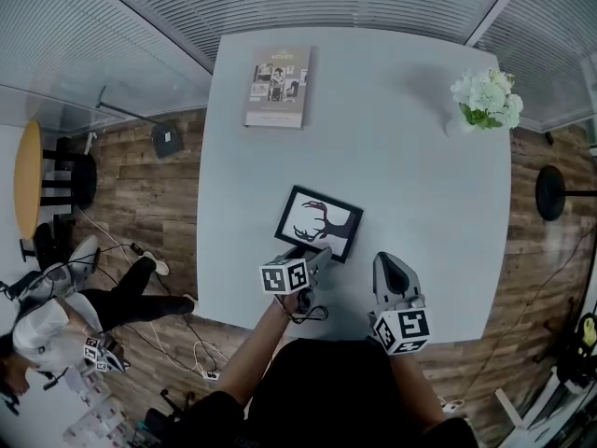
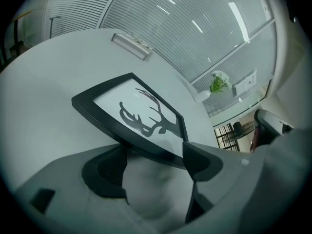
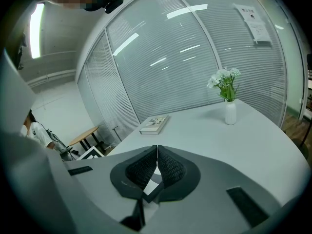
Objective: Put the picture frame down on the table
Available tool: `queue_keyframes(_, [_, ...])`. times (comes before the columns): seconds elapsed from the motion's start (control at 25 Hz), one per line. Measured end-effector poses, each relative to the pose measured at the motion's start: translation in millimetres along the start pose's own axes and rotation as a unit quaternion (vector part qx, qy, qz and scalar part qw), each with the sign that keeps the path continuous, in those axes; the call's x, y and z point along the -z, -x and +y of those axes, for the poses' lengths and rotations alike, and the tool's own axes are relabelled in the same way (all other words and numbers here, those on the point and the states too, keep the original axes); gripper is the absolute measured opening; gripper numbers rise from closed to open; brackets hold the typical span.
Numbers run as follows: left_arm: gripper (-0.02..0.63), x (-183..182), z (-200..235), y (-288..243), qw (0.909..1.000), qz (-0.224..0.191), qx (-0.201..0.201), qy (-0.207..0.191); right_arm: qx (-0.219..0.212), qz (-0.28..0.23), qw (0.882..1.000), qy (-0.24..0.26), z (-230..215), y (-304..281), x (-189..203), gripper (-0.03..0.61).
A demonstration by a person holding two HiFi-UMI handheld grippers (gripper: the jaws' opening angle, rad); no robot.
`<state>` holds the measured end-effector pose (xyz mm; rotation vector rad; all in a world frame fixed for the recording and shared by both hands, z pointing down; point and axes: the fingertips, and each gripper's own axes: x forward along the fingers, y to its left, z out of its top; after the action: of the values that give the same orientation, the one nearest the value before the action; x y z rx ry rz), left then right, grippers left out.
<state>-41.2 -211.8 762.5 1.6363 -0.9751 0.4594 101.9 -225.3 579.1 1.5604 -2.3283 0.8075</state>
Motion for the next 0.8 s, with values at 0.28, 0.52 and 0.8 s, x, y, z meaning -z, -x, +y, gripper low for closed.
queue_keyframes(0.28, [0.355,5.5,1.0,0.8,0.9983,0.027,-0.008,-0.051,-0.002,0.000,1.000,-0.001,3.8,-0.6,0.9,0.014])
queue_keyframes(0.52, [0.251,10.7,1.4,2.9,0.9949,0.042,-0.024,-0.089,0.002,0.000,1.000,-0.002,4.6,2.3,2.5,0.014])
queue_keyframes(0.8, [0.120,11.8,4.3,11.9,0.9934,0.025,-0.046,-0.102,0.003,-0.001,1.000,0.003,5.9,8.4,4.5,0.014])
